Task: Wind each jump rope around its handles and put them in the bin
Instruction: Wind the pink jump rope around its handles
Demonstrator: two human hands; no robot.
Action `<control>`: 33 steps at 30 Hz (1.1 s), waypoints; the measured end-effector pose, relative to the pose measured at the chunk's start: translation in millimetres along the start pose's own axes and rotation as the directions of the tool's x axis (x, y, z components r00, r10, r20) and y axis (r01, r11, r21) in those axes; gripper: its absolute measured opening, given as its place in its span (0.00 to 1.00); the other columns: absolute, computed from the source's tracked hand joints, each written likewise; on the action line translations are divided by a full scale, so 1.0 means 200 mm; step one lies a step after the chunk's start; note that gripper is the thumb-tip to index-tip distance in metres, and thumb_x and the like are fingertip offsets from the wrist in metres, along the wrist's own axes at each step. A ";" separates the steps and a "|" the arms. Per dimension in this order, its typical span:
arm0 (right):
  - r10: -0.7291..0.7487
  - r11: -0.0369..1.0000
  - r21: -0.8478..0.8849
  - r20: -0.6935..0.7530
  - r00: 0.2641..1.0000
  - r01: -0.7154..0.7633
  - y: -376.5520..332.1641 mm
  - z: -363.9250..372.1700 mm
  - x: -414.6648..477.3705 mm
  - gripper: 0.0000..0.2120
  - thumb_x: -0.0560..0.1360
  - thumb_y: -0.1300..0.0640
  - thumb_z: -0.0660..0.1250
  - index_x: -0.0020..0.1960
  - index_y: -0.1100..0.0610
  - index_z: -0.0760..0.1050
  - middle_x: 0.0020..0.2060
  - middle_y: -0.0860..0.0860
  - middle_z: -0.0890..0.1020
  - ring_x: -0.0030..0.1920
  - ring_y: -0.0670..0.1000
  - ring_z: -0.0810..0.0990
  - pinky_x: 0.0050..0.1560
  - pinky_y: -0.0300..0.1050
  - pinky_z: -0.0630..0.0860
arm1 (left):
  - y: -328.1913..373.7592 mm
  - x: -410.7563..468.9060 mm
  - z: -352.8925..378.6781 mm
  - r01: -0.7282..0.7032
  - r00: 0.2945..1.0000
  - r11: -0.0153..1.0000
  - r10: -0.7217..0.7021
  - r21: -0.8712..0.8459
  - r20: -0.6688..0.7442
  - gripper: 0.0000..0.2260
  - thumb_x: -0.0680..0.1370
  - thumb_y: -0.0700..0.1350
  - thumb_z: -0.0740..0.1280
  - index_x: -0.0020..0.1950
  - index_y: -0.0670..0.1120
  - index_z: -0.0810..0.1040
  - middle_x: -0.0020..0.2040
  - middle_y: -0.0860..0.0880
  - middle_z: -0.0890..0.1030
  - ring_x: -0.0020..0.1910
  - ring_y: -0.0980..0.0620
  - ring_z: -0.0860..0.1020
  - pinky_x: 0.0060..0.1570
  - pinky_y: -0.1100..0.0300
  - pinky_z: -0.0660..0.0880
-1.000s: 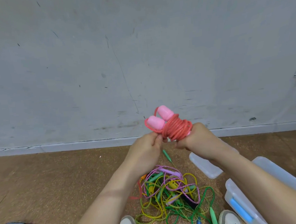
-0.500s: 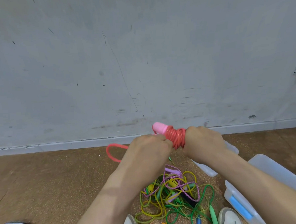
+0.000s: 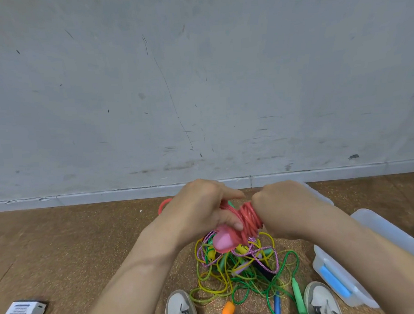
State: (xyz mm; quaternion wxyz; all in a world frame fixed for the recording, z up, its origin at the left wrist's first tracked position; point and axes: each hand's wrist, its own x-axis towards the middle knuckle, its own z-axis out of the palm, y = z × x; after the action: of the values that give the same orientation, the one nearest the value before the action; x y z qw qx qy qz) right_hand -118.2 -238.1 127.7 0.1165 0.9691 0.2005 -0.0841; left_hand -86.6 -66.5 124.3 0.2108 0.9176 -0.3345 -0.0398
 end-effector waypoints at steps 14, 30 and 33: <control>-0.117 0.990 0.015 -0.455 0.883 0.139 -0.03 0.07 0.12 0.05 0.63 0.54 0.71 0.39 0.50 0.77 0.32 0.48 0.78 0.36 0.53 0.80 0.33 0.45 0.70 | -0.10 -0.03 -0.06 0.266 0.934 0.805 -0.081 -0.530 0.347 0.21 0.65 0.45 0.80 0.56 0.50 0.80 0.46 0.49 0.85 0.44 0.55 0.81 0.50 0.57 0.77; -0.235 -0.376 0.871 0.241 0.942 -0.316 0.13 0.08 0.06 0.28 0.67 0.39 0.65 0.52 0.63 0.76 0.42 0.62 0.82 0.32 0.54 0.83 0.23 0.38 0.75 | 0.03 -0.01 0.08 -0.100 0.948 0.965 0.167 0.243 -0.271 0.31 0.66 0.52 0.74 0.67 0.56 0.68 0.58 0.58 0.79 0.51 0.53 0.79 0.43 0.59 0.76; -0.211 -0.320 0.913 0.190 0.959 -0.251 0.10 0.11 0.07 0.16 0.70 0.51 0.72 0.50 0.61 0.74 0.38 0.59 0.81 0.30 0.51 0.81 0.23 0.37 0.74 | 0.00 0.00 0.10 -0.043 0.978 0.996 0.058 0.078 -0.202 0.34 0.70 0.47 0.72 0.73 0.54 0.61 0.67 0.56 0.75 0.61 0.55 0.73 0.54 0.64 0.69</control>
State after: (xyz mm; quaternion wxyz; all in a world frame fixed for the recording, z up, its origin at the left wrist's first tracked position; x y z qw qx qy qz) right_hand -99.8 -256.7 108.3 -0.6912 0.6341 0.0114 -0.3464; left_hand -90.4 -74.3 105.7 0.2110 0.9152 -0.3356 0.0722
